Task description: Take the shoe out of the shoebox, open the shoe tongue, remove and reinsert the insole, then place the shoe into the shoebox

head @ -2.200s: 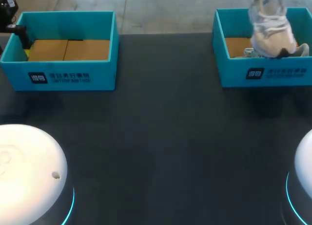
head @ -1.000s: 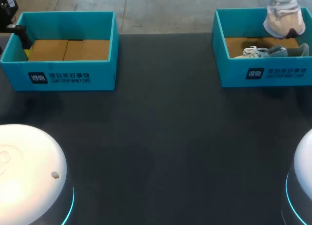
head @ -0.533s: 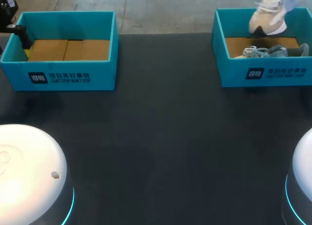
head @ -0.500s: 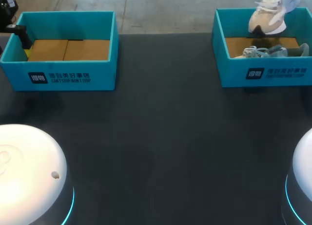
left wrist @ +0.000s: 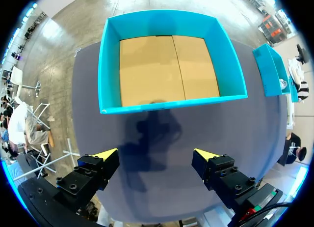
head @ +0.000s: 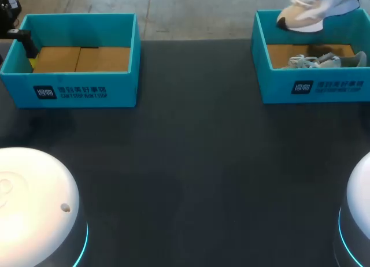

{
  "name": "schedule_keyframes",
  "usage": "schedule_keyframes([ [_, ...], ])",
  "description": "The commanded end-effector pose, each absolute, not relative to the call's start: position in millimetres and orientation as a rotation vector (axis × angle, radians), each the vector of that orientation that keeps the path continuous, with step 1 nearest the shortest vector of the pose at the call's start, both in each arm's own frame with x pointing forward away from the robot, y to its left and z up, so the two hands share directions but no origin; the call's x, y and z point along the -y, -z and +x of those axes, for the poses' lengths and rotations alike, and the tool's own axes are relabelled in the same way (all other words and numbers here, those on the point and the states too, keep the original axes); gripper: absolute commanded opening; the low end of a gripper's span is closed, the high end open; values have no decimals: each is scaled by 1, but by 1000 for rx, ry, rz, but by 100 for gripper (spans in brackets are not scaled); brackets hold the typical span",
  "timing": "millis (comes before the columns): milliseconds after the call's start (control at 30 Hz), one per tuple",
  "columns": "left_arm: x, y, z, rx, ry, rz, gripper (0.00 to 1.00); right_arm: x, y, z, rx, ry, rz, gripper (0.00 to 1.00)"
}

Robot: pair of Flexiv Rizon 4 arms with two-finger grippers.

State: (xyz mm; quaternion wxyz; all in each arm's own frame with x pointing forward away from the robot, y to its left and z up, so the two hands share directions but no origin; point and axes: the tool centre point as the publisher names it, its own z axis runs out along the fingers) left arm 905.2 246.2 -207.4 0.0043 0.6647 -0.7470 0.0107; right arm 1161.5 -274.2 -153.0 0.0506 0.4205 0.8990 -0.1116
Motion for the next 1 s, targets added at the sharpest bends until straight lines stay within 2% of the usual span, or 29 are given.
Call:
schedule_keyframes([
  [33,-246,207,904,2342,-32,2084,100,279,156,1172,-2698,348,1465,0],
  [233,-246,207,904,2342,-32,2084,100,300,161,1164,-2475,285,1867,0],
  [433,-246,207,904,2342,-32,2084,100,309,160,1154,-2331,182,2036,0],
  [1000,-246,207,904,2342,-32,2084,100,323,191,1132,-2262,161,2135,0],
])
